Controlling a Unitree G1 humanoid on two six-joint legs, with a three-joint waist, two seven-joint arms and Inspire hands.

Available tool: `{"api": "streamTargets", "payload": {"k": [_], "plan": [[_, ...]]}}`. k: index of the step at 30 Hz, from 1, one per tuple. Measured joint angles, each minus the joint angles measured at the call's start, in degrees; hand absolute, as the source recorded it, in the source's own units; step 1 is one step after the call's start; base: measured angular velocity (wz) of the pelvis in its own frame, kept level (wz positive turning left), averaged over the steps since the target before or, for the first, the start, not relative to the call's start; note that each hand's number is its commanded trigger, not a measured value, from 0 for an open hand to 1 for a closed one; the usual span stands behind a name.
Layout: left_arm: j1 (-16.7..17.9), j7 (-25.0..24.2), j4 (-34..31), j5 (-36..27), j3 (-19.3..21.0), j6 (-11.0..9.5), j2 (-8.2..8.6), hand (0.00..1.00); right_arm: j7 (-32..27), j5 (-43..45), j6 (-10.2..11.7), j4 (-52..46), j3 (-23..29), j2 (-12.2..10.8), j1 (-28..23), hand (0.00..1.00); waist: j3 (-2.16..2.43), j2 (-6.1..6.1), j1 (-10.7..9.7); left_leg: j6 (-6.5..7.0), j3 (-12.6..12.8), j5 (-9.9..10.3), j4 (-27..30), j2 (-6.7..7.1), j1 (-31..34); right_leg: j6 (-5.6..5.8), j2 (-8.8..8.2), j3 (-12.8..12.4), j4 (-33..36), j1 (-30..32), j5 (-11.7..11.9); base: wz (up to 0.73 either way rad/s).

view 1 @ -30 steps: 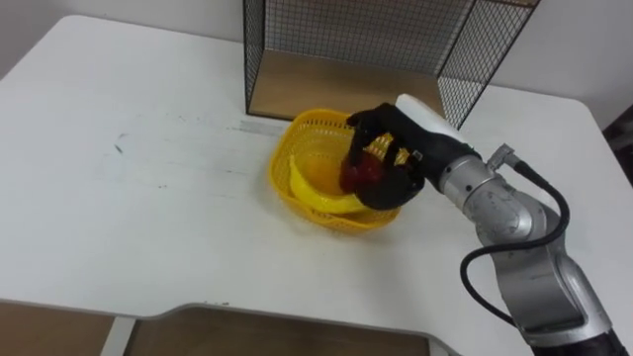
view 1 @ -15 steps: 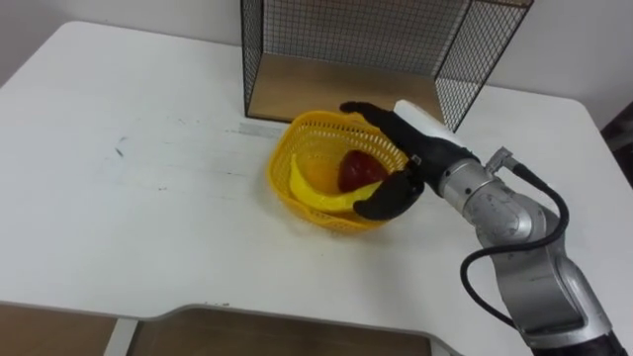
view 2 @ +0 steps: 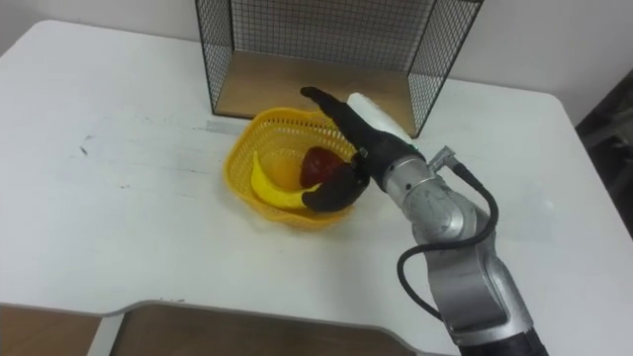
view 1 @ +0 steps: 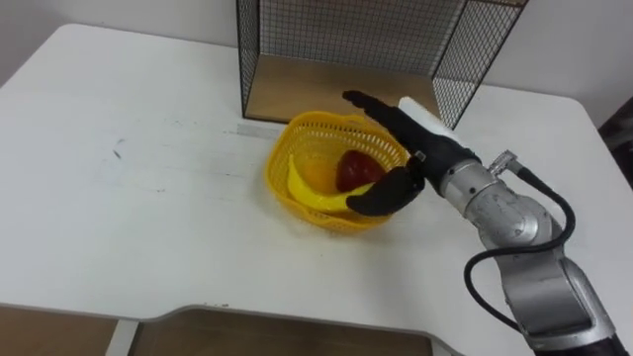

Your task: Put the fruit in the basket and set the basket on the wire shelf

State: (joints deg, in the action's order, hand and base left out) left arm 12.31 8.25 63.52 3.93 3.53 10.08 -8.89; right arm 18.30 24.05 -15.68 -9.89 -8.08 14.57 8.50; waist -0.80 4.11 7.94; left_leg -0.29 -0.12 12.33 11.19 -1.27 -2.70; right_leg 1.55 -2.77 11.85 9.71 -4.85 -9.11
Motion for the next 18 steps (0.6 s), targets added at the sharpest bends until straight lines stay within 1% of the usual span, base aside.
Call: {"api": "streamTargets", "payload": {"k": [2,4,5,6,7,8,9,10,11,13,15,16,17,18], "plan": [[0.55,1.08,0.05,-0.67,0.86,-0.58,0.4,0.0,-2.92,-0.46,0.45,0.01,1.55,-0.38,-1.6,0.0,0.18,-0.32,-0.2,0.0,0.02,0.0,0.09,0.0,0.02,0.0,-0.01,0.06,-0.01,0.01,0.0,0.0],[1.46,2.16,0.7,-2.44,1.25,-0.98,0.63,0.0,-6.4,-2.35,0.93,0.08,3.8,-1.12,-3.5,0.0,0.52,-0.99,-0.73,-0.01,0.01,-0.01,0.07,-0.02,-0.02,0.01,-0.01,0.39,-0.02,-0.04,-0.01,0.0],[1.74,2.5,0.69,-2.86,1.92,-1.1,0.76,0.0,-7.41,-3.28,1.14,0.19,4.46,-1.24,-3.89,0.0,0.57,-1.06,-0.94,-0.01,0.02,-0.01,0.1,-0.03,-0.04,0.01,-0.01,0.46,-0.03,-0.06,-0.01,0.0],[2.3,2.97,0.76,-4.53,4.01,-1.74,1.03,0.0,-9.4,-4.98,1.9,0.44,5.88,-1.28,-4.89,0.0,0.57,-1.09,-1.42,-0.01,0.03,-0.01,0.09,-0.05,-0.06,0.01,-0.01,0.48,-0.06,-0.09,-0.01,0.0],[2.75,3.78,0.91,-6.09,5.84,-2.16,1.21,0.0,-11.45,-7.43,2.32,0.6,7.34,-1.27,-5.88,0.0,0.63,-1.01,-1.47,-0.01,0.03,-0.01,0.09,-0.07,-0.06,0.01,-0.01,0.57,-0.06,-0.15,-0.01,0.0],[2.97,4.22,0.95,-7.06,6.53,-2.25,1.23,0.0,-12.52,-9.02,2.57,0.8,8.03,-1.25,-6.27,0.0,0.65,-0.98,-1.7,-0.01,0.03,-0.01,0.11,-0.06,-0.05,0.01,-0.01,0.56,-0.08,-0.15,-0.01,0.0],[3.24,5.19,1.4,-9.6,7.92,-2.51,1.22,0.0,-14.62,-12.48,3.41,1.64,9.54,-1.25,-7.21,0.0,0.63,-1.04,-1.78,-0.01,0.03,-0.01,0.12,-0.05,-0.02,0.01,-0.01,0.56,-0.07,-0.15,-0.01,0.0],[3.57,6.37,2.18,-12.24,9.28,-2.71,1.22,0.0,-16.77,-14.67,3.69,2.63,10.29,-1.25,-8.09,0.0,0.72,-0.99,-1.88,-0.01,0.05,-0.01,0.18,-0.04,-0.04,0.01,-0.03,0.69,-0.04,-0.19,-0.01,0.0],[3.63,6.92,2.64,-13.58,9.84,-2.85,1.24,0.0,-17.62,-15.51,3.69,2.92,10.68,-1.25,-8.58,0.0,0.72,-0.98,-1.88,-0.01,0.06,-0.01,0.21,-0.04,-0.04,0.01,-0.04,0.73,-0.04,-0.2,-0.01,0.0],[4.16,8.14,3.11,-18.17,12.07,-2.93,1.32,0.0,-19.68,-18.6,3.71,3.77,12.15,-1.24,-10.0,0.0,0.73,-1.05,-1.95,-0.01,0.01,-0.01,0.35,-0.02,-0.03,0.01,-0.09,0.72,0.0,-0.23,-0.01,0.0],[5.66,10.28,3.0,-24.38,15.04,-2.93,1.29,0.0,-23.25,-21.74,3.71,5.29,13.88,-1.24,-11.16,0.0,0.85,-1.37,-2.26,-0.01,0.07,-0.01,0.41,-0.03,-0.04,0.01,-0.11,0.56,0.01,-0.23,-0.01,0.0],[6.03,10.86,3.0,-25.99,16.03,-2.94,1.26,0.0,-24.2,-22.37,3.71,5.35,14.17,-1.2,-11.7,0.0,0.93,-1.51,-2.25,-0.01,0.05,-0.01,0.42,-0.03,-0.04,0.01,-0.11,0.57,0.02,-0.23,-0.01,0.0],[6.72,12.24,3.01,-29.52,18.0,-2.96,1.22,0.0,-25.83,-23.88,3.71,5.4,14.55,-1.17,-12.54,0.0,1.08,-1.82,-2.13,-0.01,0.04,-0.01,0.43,-0.04,-0.03,0.01,-0.11,0.58,0.04,-0.2,-0.01,0.0],[6.93,13.66,3.05,-33.71,21.47,-2.96,1.26,0.0,-27.43,-25.36,3.71,5.38,15.16,-1.19,-13.26,0.0,1.18,-2.3,-1.94,-0.02,0.09,-0.01,0.42,-0.04,-0.04,0.01,-0.12,0.62,0.06,-0.13,-0.01,0.0]]}}
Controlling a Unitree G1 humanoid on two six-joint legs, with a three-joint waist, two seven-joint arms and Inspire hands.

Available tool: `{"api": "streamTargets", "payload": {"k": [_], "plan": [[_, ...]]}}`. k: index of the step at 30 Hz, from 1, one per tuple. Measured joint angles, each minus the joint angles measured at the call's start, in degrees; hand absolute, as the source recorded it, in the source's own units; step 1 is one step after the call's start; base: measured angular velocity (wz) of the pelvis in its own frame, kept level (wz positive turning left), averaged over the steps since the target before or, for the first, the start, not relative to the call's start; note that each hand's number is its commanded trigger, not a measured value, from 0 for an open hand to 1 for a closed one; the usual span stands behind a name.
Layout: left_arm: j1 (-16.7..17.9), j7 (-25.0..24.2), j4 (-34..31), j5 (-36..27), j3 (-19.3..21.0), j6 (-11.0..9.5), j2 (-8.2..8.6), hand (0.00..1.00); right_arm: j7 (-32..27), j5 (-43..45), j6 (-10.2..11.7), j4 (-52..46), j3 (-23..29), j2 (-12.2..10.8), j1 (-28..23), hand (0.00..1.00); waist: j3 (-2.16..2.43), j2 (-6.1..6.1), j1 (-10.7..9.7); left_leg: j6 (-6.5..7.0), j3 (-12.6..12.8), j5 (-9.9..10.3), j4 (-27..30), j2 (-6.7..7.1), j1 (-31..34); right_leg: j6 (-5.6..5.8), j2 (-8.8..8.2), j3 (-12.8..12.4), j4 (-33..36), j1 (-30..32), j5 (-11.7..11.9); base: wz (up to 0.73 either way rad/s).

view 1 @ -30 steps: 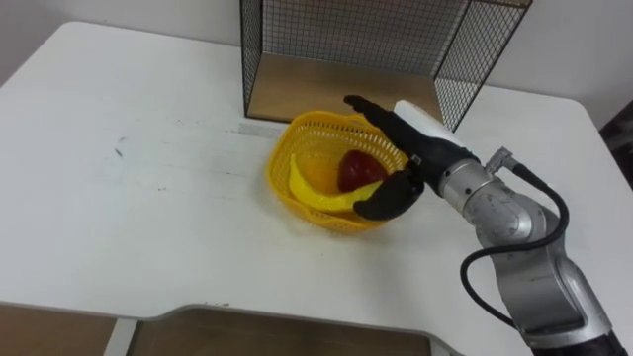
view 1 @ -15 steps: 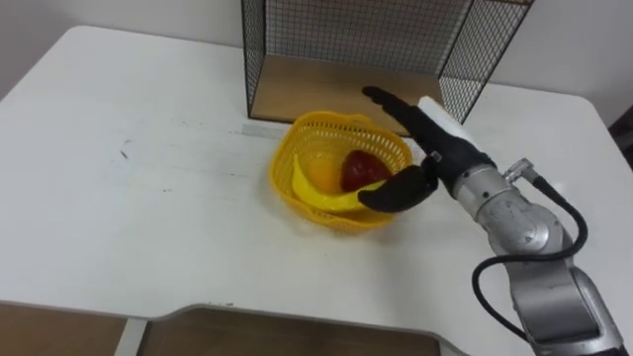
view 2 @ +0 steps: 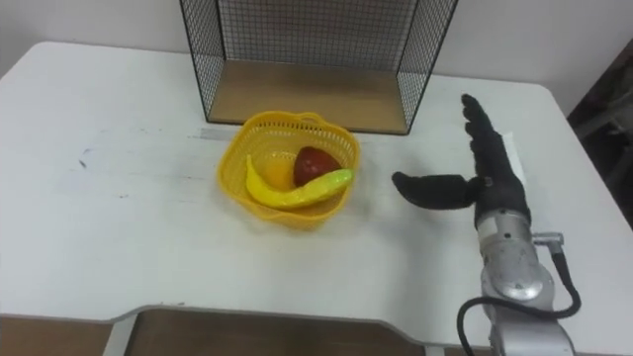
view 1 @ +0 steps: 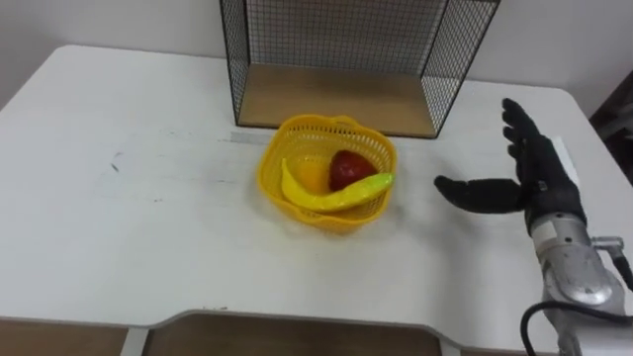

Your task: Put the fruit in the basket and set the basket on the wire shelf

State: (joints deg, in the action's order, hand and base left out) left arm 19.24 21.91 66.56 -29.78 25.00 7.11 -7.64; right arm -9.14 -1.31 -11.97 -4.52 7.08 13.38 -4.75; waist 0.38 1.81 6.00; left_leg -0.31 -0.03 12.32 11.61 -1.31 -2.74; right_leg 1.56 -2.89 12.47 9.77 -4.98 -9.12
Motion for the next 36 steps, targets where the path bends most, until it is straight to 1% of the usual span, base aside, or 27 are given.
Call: {"api": "streamTargets", "payload": {"k": [1,2,3,4,6,7,8,9,10,11,12,13,14,15,16,17,18,19,20,21,23,24,25,26,28,33,36], "plan": [[0.19,1.56,-0.38,-3.9,3.1,-0.01,-0.03,0.0,-1.55,-0.75,0.0,0.0,0.91,0.0,-0.47,0.0,-0.01,-0.57,0.03,0.0,-0.08,-0.01,0.01,0.05,-0.07,0.0,-0.04,0.08,-0.01,-0.12,0.0,0.0],[0.49,2.4,-0.9,-5.86,3.98,-0.01,-0.03,0.0,-2.52,-0.94,0.0,0.0,1.19,0.03,-0.56,0.0,-0.03,-0.87,0.08,0.01,-0.08,-0.02,0.0,0.08,-0.15,0.0,-0.06,0.11,-0.01,-0.19,0.0,0.0],[1.08,4.09,-2.37,-9.51,5.48,-0.02,-0.08,0.0,-4.19,-0.97,0.02,-0.01,1.55,0.09,-0.67,0.0,-0.08,-1.53,-0.06,0.02,-0.15,-0.03,-0.01,0.1,-0.25,0.0,-0.07,0.15,-0.03,-0.31,0.0,0.04],[1.21,5.71,-4.04,-12.34,7.62,-0.04,-0.25,0.0,-5.46,-0.94,0.02,-0.02,1.88,0.1,-0.94,0.0,-0.11,-2.02,-0.19,0.01,-0.34,-0.11,-0.01,0.12,-0.25,0.0,-0.09,0.32,-0.07,-0.43,0.0,0.06],[1.31,8.27,-7.11,-14.89,10.43,-0.18,-0.57,0.0,-6.96,-1.07,0.02,-0.02,2.51,0.1,-1.08,0.0,0.05,-2.43,-0.18,-0.02,-0.63,-0.18,0.02,0.15,-0.31,0.02,-0.11,0.57,-0.07,-0.67,-0.03,0.11],[1.31,10.33,-9.37,-15.54,11.26,-0.43,-1.02,0.0,-7.79,-1.53,0.06,0.02,3.28,0.1,-1.13,0.0,0.06,-2.86,-0.33,-0.03,-0.99,-0.27,0.02,0.23,-0.33,0.02,-0.17,0.96,-0.13,-0.88,-0.04,0.15],[1.31,11.37,-10.52,-15.7,11.6,-0.69,-1.26,0.0,-8.38,-1.75,0.06,0.02,3.58,0.11,-1.23,0.0,0.04,-2.91,-0.47,-0.03,-1.26,-0.37,-0.01,0.3,-0.34,0.06,-0.25,1.29,-0.14,-1.01,-0.07,0.23],[1.36,13.68,-13.8,-15.7,12.56,-0.95,-1.55,0.0,-9.56,-1.81,0.07,-0.06,3.84,0.11,-1.56,0.0,0.08,-3.16,-0.95,-0.02,-1.88,-0.54,-0.09,0.51,-0.37,0.11,-0.4,1.67,-0.15,-1.23,-0.24,0.19],[1.41,16.06,-17.34,-15.74,13.19,-1.21,-1.99,0.0,-10.78,-1.9,0.13,-0.25,3.77,0.18,-2.26,0.0,0.08,-3.13,-0.71,0.0,-1.91,-0.64,-0.19,0.67,-0.39,0.02,-0.54,1.61,-0.14,-1.25,-0.57,0.12],[1.39,17.06,-18.93,-15.73,13.23,-1.39,-2.32,0.0,-11.2,-1.9,0.17,-0.27,3.74,0.18,-2.63,0.0,0.08,-3.21,-0.53,0.0,-1.87,-0.65,-0.21,0.67,-0.42,0.01,-0.55,1.56,-0.13,-1.24,-0.59,0.0],[1.1,19.23,-22.38,-15.5,14.31,-1.75,-2.77,0.0,-12.09,-1.75,0.24,-0.28,3.76,0.18,-3.69,0.0,0.2,-3.32,0.31,0.0,-1.82,-0.65,-0.23,0.7,-0.44,0.02,-0.56,1.47,-0.13,-1.2,-0.61,0.0],[0.71,22.0,-27.54,-15.07,16.14,-2.04,-2.77,0.0,-13.14,-1.2,0.24,-0.32,3.81,0.19,-4.85,0.0,0.14,-3.37,0.71,0.04,-1.87,-0.67,-0.22,0.79,-0.33,0.06,-0.65,1.51,-0.11,-1.08,-0.64,0.0],[0.51,23.43,-30.04,-14.32,16.79,-2.39,-2.78,0.0,-13.58,-0.84,0.24,-0.34,3.85,0.19,-5.26,0.0,0.18,-3.3,1.01,0.07,-1.87,-0.69,-0.23,0.83,-0.24,0.07,-0.69,1.49,-0.08,-0.95,-0.65,0.0],[0.13,26.19,-34.95,-13.66,18.12,-3.22,-2.9,0.0,-14.28,-0.46,0.25,-0.35,3.9,0.33,-5.56,0.0,0.13,-3.45,1.41,0.11,-1.74,-0.71,-0.21,0.91,-0.12,0.07,-0.78,1.4,-0.05,-0.78,-0.65,-0.06],[-0.16,28.77,-40.71,-11.64,18.77,-3.46,-3.07,0.0,-14.97,-0.36,0.32,-0.74,4.11,0.44,-5.86,0.0,0.22,-3.52,1.98,0.14,-1.7,-0.71,-0.23,0.99,-0.02,0.08,-0.8,1.13,-0.04,-0.6,-0.65,-0.06],[-0.55,29.84,-43.97,-10.52,19.1,-3.48,-3.09,0.0,-15.39,-0.36,0.62,-0.9,4.28,0.44,-6.19,0.0,0.24,-3.49,2.34,0.15,-1.78,-0.71,-0.23,1.02,-0.01,0.1,-0.8,1.07,-0.03,-0.6,-0.64,0.0],[-0.91,31.52,-49.42,-8.4,19.92,-4.12,-3.63,0.0,-16.01,-0.36,1.36,-0.9,4.71,0.44,-6.56,0.0,0.28,-3.47,2.91,0.16,-1.79,-0.71,-0.24,1.07,-0.04,0.12,-0.81,0.95,-0.03,-0.69,-0.63,0.0],[-1.97,33.26,-53.54,-6.38,20.02,-4.46,-4.98,0.0,-16.33,-0.31,2.08,-0.89,5.43,0.44,-6.78,0.0,0.32,-3.58,3.5,0.17,-1.87,-0.71,-0.24,1.1,0.0,0.13,-0.82,1.08,-0.03,-0.68,-0.62,0.04],[-2.21,33.94,-55.76,-4.91,20.02,-4.53,-5.52,0.0,-16.47,-0.04,2.1,-0.89,5.69,0.54,-6.8,0.0,0.34,-3.57,3.62,0.18,-1.94,-0.72,-0.25,1.11,0.06,0.13,-0.84,1.24,0.0,-0.62,-0.62,0.0],[-2.22,35.0,-61.24,-1.33,20.05,-4.56,-6.12,0.0,-16.53,0.85,2.1,-0.91,5.92,0.98,-6.99,0.0,0.35,-3.56,3.91,0.19,-1.97,-0.72,-0.3,1.12,0.16,0.13,-0.85,1.27,0.0,-0.47,-0.62,0.0],[-2.09,35.98,-68.47,3.76,20.04,-4.69,-6.82,0.0,-16.69,0.99,2.11,-0.94,6.36,1.39,-7.04,0.0,0.35,-3.78,3.89,0.21,-2.0,-0.7,-0.31,1.12,0.13,0.14,-0.84,1.27,-0.04,-0.54,-0.62,0.0],[-2.53,36.18,-71.7,6.14,20.25,-4.69,-7.15,0.0,-17.01,1.32,2.11,-0.94,6.77,1.39,-7.01,0.0,0.35,-4.33,4.04,0.22,-2.09,-0.69,-0.35,1.14,-0.08,0.16,-0.84,1.36,-0.08,-0.82,-0.61,0.0],[-2.86,36.16,-72.88,7.11,20.47,-4.69,-7.28,0.0,-17.12,1.69,2.17,-0.94,6.96,1.39,-7.01,0.0,0.44,-4.32,3.99,0.23,-2.12,-0.69,-0.39,1.14,-0.31,0.17,-0.85,1.41,-0.06,-0.99,-0.6,0.0],[-3.22,36.17,-74.88,8.35,21.02,-4.71,-7.37,0.0,-17.17,1.88,2.5,-0.93,7.28,1.39,-7.01,0.0,0.29,-5.05,3.87,0.24,-2.11,-0.69,-0.62,1.12,-0.89,0.17,-0.85,1.42,-0.07,-1.35,-0.6,0.0],[-3.21,36.14,-78.27,10.68,20.72,-4.71,-7.36,0.0,-17.49,1.88,2.78,-0.93,7.64,1.4,-7.01,0.0,0.23,-6.04,3.47,0.24,-2.16,-0.7,-0.93,1.08,-1.1,0.19,-0.83,1.59,-0.1,-1.45,-0.61,0.0],[-3.49,33.84,-83.03,14.62,19.24,-5.25,-7.13,0.0,-16.66,1.75,3.26,-0.94,7.55,1.42,-6.77,0.0,0.13,-6.58,2.53,0.23,-2.53,-0.73,-0.82,1.11,-0.92,0.21,-0.81,1.67,-0.12,-1.07,-0.68,0.0],[-3.69,30.92,-83.01,14.08,16.06,-5.57,-7.0,0.0,-15.52,1.64,3.73,-0.93,6.79,1.42,-6.53,0.0,-0.11,-6.22,2.0,0.27,-2.48,-0.81,-0.44,1.15,-0.99,0.21,-0.84,1.6,-0.07,-1.2,-0.68,0.0]]}}
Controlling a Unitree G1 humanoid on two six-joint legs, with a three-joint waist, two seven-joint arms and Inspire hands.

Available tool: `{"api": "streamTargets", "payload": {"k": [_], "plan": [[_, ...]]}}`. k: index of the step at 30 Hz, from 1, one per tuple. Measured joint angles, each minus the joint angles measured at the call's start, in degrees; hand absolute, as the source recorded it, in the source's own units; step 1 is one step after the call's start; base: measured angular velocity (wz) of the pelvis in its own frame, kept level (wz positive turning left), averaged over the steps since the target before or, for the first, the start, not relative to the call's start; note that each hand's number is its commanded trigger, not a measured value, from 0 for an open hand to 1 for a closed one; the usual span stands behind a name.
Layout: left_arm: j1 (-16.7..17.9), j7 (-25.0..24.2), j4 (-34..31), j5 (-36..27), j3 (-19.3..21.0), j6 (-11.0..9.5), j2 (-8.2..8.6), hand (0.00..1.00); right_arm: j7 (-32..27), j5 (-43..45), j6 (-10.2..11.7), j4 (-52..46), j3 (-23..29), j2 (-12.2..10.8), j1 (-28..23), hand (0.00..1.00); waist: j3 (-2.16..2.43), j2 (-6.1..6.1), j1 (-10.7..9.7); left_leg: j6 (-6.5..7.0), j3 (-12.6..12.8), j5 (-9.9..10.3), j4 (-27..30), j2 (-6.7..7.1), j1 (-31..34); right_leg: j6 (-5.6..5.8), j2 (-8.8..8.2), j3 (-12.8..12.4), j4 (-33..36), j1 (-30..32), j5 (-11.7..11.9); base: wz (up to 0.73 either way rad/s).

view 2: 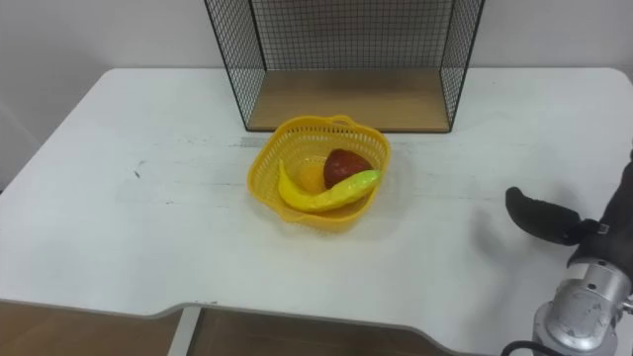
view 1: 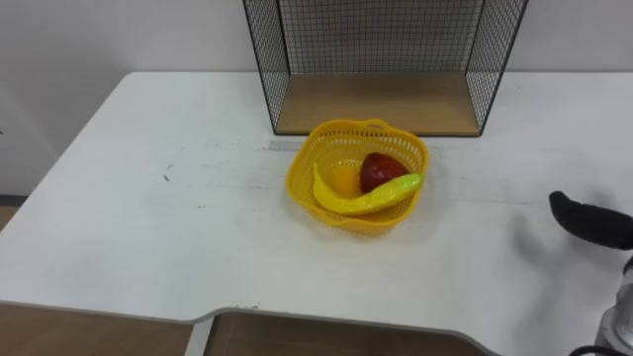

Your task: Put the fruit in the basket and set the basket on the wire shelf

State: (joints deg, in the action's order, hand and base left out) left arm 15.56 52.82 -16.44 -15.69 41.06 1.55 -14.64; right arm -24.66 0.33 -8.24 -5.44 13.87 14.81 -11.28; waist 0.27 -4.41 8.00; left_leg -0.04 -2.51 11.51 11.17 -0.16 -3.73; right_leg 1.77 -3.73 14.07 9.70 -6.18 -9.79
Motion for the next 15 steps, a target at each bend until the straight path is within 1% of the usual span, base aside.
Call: {"api": "streamTargets", "payload": {"k": [1,2,4,5,6,7,8,10,12,13,14,15], "plan": [[0.0,-1.51,0.0,0.0,-1.75,0.0,0.03,0.0,0.65,0.0,0.39,0.01,-0.38,0.0,0.02,0.0,-0.35,0.46,-0.47,0.0,-0.03,0.0,0.13,0.03,0.15,0.01,-0.01,0.05,-0.03,-0.12,0.0,0.0],[0.0,-2.41,0.0,0.0,-2.59,0.0,0.04,0.0,1.05,0.01,0.61,0.03,-0.58,-0.01,0.01,0.0,-0.56,0.72,-0.64,0.0,-0.04,0.0,0.09,0.04,0.14,0.02,-0.01,0.1,-0.07,-0.2,-0.01,0.04],[-0.08,-5.8,0.0,-0.05,-6.28,0.0,0.19,0.0,2.48,0.01,0.71,0.05,-1.97,-0.02,0.85,0.0,-0.97,1.41,-1.67,0.0,-0.08,0.01,-0.11,0.05,0.23,0.07,0.0,0.03,-0.07,-0.2,-0.06,0.0],[-0.18,-6.73,0.0,-0.32,-7.27,0.0,0.24,0.0,2.77,0.0,0.71,0.05,-2.26,-0.02,1.28,0.0,-1.09,1.73,-1.72,0.0,0.0,0.01,-0.18,0.04,0.28,0.07,0.02,-0.11,-0.08,-0.07,-0.06,-0.08],[-0.45,-8.86,0.02,-1.31,-9.24,0.03,0.49,0.0,3.45,0.01,0.78,0.04,-2.79,-0.01,2.01,0.0,-1.02,2.28,-1.81,0.01,0.35,0.0,-0.26,0.01,0.4,0.06,0.08,-0.56,-0.07,0.29,-0.05,-0.14],[-0.53,-10.96,0.07,-2.52,-11.14,0.15,0.8,0.0,4.4,0.01,1.0,0.04,-3.41,-0.05,2.48,0.0,-0.85,2.59,-1.98,0.02,0.67,0.0,-0.44,0.01,0.33,0.05,0.1,-0.91,-0.08,0.38,-0.05,-0.15],[-0.63,-12.04,0.27,-2.91,-12.05,0.18,0.98,0.0,4.85,0.01,1.28,0.04,-3.74,-0.07,2.54,0.0,-0.8,2.66,-1.98,0.03,0.83,0.0,-0.51,0.01,0.23,0.06,0.1,-1.07,-0.05,0.39,-0.05,-0.11],[-1.51,-16.48,2.52,-2.85,-15.51,0.3,1.86,0.0,6.98,0.24,1.4,0.1,-4.64,-0.56,3.25,0.0,-0.57,3.05,-2.63,0.07,0.93,-0.02,-0.49,0.02,-0.02,0.11,0.08,-1.22,0.02,0.4,0.0,-0.03],[-2.28,-19.52,4.82,-2.95,-17.69,0.6,2.65,0.0,8.36,0.37,1.48,0.28,-5.59,-0.74,4.0,0.0,-0.6,2.99,-3.28,0.07,1.02,-0.02,-0.53,0.02,-0.07,0.12,0.08,-1.27,0.0,0.4,0.01,0.0],[-2.5,-21.04,5.72,-3.94,-19.49,0.68,2.98,0.0,9.05,0.37,1.99,0.47,-6.02,-1.04,4.16,0.0,-0.74,2.77,-3.67,0.07,1.08,-0.02,-0.66,0.01,-0.1,0.12,0.09,-1.31,-0.07,0.43,0.01,0.0],[-2.56,-21.84,5.82,-4.62,-20.35,0.71,3.21,0.0,9.31,0.37,2.31,0.65,-6.06,-1.32,4.16,0.0,-0.78,2.69,-3.89,0.07,1.09,-0.02,-0.73,-0.01,-0.12,0.12,0.1,-1.3,-0.06,0.47,0.01,0.0],[-2.55,-23.64,5.95,-5.22,-22.12,0.71,3.63,0.0,9.52,0.17,2.41,1.01,-6.49,-1.74,4.16,0.0,-0.81,2.64,-4.34,0.07,1.11,-0.02,-0.75,-0.03,-0.18,0.12,0.1,-1.3,-0.05,0.53,0.01,0.0]]}}
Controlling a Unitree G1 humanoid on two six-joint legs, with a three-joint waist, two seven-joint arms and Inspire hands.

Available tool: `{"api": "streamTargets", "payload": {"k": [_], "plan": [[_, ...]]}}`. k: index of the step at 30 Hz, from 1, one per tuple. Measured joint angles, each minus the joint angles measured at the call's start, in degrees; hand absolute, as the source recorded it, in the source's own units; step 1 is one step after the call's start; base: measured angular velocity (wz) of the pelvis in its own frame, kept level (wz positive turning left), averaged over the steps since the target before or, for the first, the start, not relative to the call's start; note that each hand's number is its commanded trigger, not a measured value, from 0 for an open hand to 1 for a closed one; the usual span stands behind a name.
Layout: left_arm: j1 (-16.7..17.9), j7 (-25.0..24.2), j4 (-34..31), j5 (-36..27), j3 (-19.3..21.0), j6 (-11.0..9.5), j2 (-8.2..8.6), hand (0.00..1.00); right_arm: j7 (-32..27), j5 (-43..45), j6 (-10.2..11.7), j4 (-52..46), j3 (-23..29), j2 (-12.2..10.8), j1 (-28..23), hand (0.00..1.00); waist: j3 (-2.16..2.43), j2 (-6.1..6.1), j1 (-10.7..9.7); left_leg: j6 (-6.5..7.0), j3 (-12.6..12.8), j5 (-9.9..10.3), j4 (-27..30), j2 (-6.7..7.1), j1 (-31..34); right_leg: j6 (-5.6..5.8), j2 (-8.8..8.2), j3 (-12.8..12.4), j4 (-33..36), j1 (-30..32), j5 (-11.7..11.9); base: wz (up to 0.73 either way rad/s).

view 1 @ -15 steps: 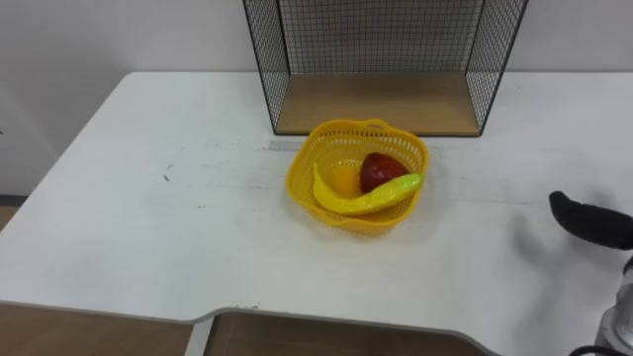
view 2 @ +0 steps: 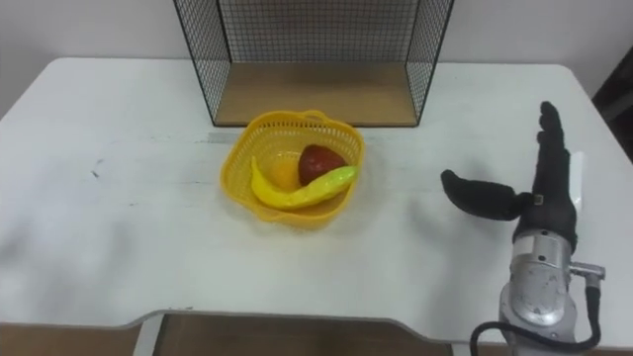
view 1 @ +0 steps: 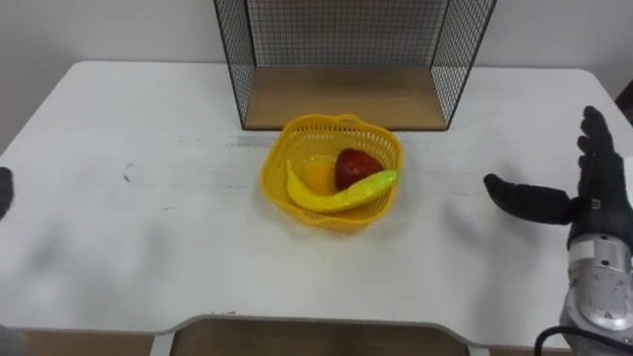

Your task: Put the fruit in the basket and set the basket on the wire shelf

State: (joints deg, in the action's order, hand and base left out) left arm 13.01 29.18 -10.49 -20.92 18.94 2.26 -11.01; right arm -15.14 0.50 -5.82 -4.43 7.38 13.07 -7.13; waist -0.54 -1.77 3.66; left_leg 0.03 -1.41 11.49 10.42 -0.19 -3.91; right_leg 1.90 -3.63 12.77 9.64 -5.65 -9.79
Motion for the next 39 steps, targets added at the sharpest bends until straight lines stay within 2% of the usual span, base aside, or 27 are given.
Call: {"api": "streamTargets", "payload": {"k": [5,8,10,15,25,32,34,39], "plan": [[-0.37,-8.03,2.25,-3.79,-4.51,0.14,0.85,0.0,3.33,-3.27,0.0,0.24,-1.85,-0.85,0.17,0.0,-0.1,0.15,-0.33,0.01,1.5,-0.02,0.03,-0.17,0.18,0.0,0.05,-1.62,0.17,0.92,0.0,-0.13],[-1.54,-11.91,4.41,-3.75,-6.15,0.28,1.38,0.0,4.81,-6.18,0.05,0.25,-1.72,-1.81,0.21,0.0,-0.24,0.81,-0.97,0.01,1.55,-0.02,0.04,-0.17,0.32,0.0,0.07,-1.63,0.13,0.99,0.0,0.0],[-1.64,-14.78,4.46,-4.34,-7.09,0.3,1.67,0.0,6.63,-8.44,0.13,0.24,-1.72,-2.12,0.34,0.0,-0.11,1.22,-1.75,0.01,1.54,-0.02,-0.05,-0.17,0.38,0.0,0.09,-1.56,0.13,0.84,0.0,0.0],[-2.49,-19.55,4.46,-5.9,-8.73,0.29,1.67,0.0,9.15,-11.58,0.87,-0.5,-1.92,-2.43,0.35,0.0,0.01,1.28,-1.95,0.01,1.75,-0.01,-0.51,-0.32,0.16,0.0,0.23,-1.53,0.15,0.79,0.0,0.0],[-2.66,-23.43,4.95,-8.93,-13.51,0.3,1.71,0.0,11.17,-18.49,0.97,-0.76,-5.96,-2.98,1.6,0.0,-0.02,1.35,-2.18,0.01,2.64,-0.02,-0.69,-0.41,-0.39,-0.02,0.27,-1.8,0.05,0.46,0.01,0.0],[-2.67,-25.26,7.67,-8.95,-13.66,0.63,1.77,0.0,12.36,-18.73,0.98,0.37,-8.04,-3.5,1.59,0.0,-0.22,1.66,-1.99,0.01,2.85,-0.02,-0.72,-0.48,-0.79,-0.02,0.27,-1.78,-0.03,0.17,0.01,0.0],[-2.69,-25.27,8.25,-8.74,-14.07,1.37,2.17,0.0,12.88,-18.68,0.97,1.56,-8.62,-3.52,1.59,0.0,-0.23,1.73,-1.83,0.01,3.09,-0.02,-0.69,-0.48,-0.73,-0.02,0.26,-1.86,0.07,0.48,0.01,0.0],[-2.7,-26.07,9.18,-8.38,-15.31,1.55,3.25,0.0,12.85,-18.21,0.97,2.24,-10.04,-3.67,1.59,0.0,-0.24,1.66,-1.69,0.01,3.17,-0.02,-0.68,-0.54,-0.6,-0.04,0.28,-1.79,0.08,0.6,0.03,0.0]]}}
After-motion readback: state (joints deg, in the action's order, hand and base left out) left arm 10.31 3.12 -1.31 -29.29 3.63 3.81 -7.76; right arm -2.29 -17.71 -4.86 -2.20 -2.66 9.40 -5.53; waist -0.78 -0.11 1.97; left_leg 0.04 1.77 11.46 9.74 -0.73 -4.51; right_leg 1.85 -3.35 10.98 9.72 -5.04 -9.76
